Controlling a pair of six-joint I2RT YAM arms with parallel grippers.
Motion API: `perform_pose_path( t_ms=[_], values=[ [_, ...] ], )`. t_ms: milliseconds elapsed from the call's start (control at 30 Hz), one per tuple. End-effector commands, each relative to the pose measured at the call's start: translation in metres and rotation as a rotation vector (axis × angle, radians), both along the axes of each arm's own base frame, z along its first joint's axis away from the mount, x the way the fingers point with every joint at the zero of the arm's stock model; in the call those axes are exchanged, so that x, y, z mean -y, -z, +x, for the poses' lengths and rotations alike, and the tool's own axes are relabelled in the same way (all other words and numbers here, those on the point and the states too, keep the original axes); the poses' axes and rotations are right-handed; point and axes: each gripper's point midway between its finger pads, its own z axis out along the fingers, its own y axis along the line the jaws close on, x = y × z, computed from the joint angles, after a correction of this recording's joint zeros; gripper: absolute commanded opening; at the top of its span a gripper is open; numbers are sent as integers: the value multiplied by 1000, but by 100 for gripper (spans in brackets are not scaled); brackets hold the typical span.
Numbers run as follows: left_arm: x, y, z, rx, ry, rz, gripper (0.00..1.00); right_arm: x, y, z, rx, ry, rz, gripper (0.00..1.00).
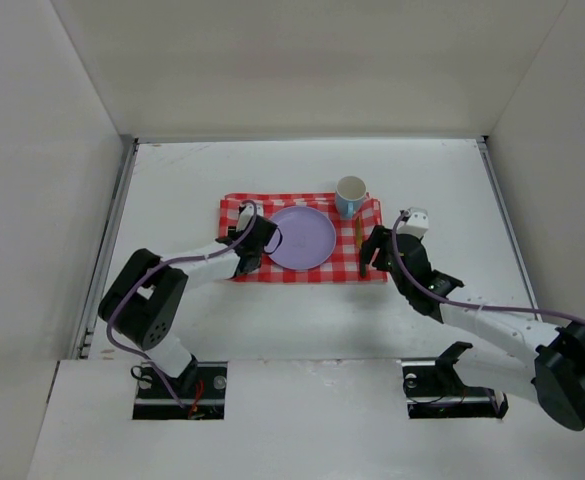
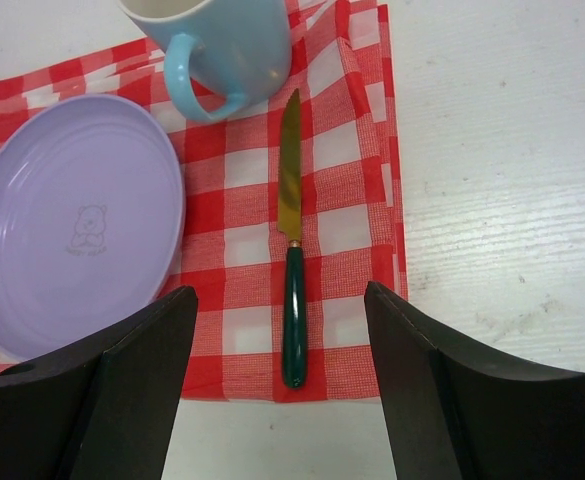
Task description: Set the dinner table for one person
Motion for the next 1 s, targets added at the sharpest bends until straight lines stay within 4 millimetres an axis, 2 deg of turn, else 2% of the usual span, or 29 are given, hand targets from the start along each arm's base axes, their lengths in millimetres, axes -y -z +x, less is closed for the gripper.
perform_pose_path(
  t_ms=[0, 167, 267, 300, 333, 467, 500, 600, 667, 767, 900, 967],
  values=[
    [4, -2, 0, -7, 11, 10, 38, 2, -16, 9, 61, 33, 44, 74],
    [10, -22, -2, 37, 25, -19, 58, 2, -16, 9, 60, 35, 43, 74],
    [17, -51, -3, 107, 30, -71, 76, 7, -18, 9, 71, 52, 43, 74],
    [19, -63, -3, 136, 26, -97, 91, 8, -20, 9, 79, 59, 45, 74],
    [20, -75, -4, 167, 22, -131, 100, 11, -22, 9, 84, 70, 48, 74],
    [21, -118, -9, 290, -6, -256, 100, 27, -31, 7, 123, 127, 73, 73],
    [19, -128, -11, 325, -22, -296, 100, 32, -33, 6, 135, 145, 85, 69],
    [4, -149, -16, 410, -92, -391, 100, 48, -38, 4, 161, 194, 135, 43],
    [-15, -151, -20, 446, -172, -446, 100, 59, -42, 2, 177, 231, 174, 27],
    [-40, -138, -30, 448, -276, -507, 100, 73, -41, 1, 185, 266, 221, 18],
    [-81, -101, -47, 398, -461, -513, 100, 77, -35, 3, 167, 272, 257, 19],
    [-98, -83, -55, 365, -557, -512, 100, 80, -32, 4, 158, 284, 267, 26]
  ],
)
